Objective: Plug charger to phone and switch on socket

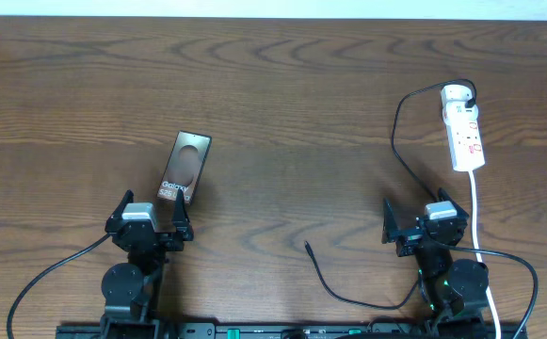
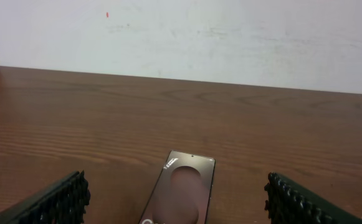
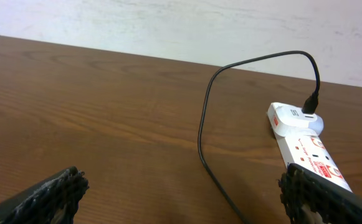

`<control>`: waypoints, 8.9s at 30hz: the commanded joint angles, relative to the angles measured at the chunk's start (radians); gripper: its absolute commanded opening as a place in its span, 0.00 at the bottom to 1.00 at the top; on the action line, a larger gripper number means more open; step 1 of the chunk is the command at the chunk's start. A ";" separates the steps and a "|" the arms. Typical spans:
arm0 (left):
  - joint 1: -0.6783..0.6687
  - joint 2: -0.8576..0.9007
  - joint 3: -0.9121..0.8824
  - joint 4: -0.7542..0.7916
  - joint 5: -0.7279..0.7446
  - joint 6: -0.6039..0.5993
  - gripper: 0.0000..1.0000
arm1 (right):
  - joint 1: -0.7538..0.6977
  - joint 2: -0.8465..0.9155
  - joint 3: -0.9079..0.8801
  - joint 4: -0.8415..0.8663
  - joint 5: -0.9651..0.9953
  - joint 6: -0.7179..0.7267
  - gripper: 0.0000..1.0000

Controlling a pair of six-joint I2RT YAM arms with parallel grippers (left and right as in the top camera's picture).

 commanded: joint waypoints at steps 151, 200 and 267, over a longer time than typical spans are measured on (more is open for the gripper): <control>0.004 1.734 1.126 -0.676 0.104 0.115 0.98 | -0.008 0.000 -0.002 -0.006 0.007 0.006 0.99; 0.004 1.865 1.091 -0.528 0.096 0.201 0.98 | -0.008 0.000 -0.002 -0.005 0.008 0.006 0.99; 0.004 1.865 1.069 -0.504 0.048 0.223 0.98 | -0.008 0.000 -0.002 -0.005 0.007 0.006 0.99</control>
